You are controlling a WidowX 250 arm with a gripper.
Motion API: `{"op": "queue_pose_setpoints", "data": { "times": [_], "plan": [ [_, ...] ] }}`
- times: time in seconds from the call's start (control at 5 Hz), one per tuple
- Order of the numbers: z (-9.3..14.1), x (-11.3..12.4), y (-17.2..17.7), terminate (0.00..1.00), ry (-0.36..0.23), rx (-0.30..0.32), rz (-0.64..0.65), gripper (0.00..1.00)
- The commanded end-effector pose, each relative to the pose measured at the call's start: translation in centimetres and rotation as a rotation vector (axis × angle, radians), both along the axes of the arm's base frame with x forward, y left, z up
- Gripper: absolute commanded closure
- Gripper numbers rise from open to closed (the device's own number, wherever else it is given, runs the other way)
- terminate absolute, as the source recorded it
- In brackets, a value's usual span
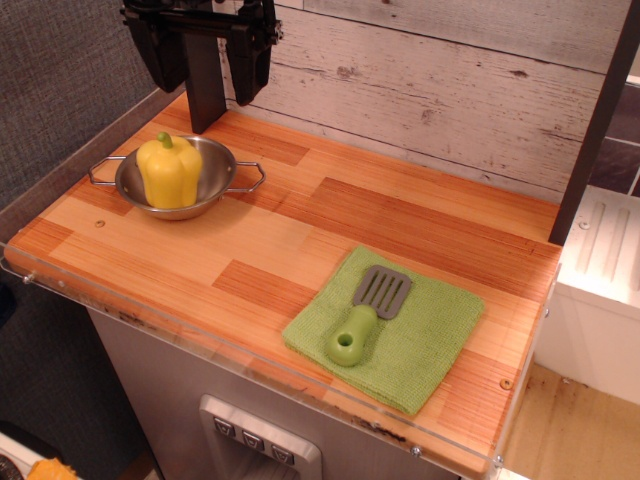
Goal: Move the knife towards vegetable in pot
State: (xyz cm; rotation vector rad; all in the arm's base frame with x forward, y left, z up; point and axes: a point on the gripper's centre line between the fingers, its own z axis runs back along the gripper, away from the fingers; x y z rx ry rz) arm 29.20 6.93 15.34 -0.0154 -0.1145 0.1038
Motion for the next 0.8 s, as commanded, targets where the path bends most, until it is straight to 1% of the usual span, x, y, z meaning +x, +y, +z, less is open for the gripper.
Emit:
{"op": "queue_pose_setpoints", "data": {
  "times": [0.0, 0.2, 0.4, 0.6],
  "plan": [
    [0.0, 0.0, 0.0, 0.00, 0.000, 0.000, 0.000, 0.00],
    [-1.2, -1.1, -1.9, 0.00, 0.008, -0.018, 0.010, 0.00],
    [-3.5, -1.8, -4.5, 0.00, 0.034, 0.000, -0.001, 0.00],
    [-6.5, -3.0, -7.6, 0.00, 0.061, 0.017, -0.014, 0.00]
  ]
}}
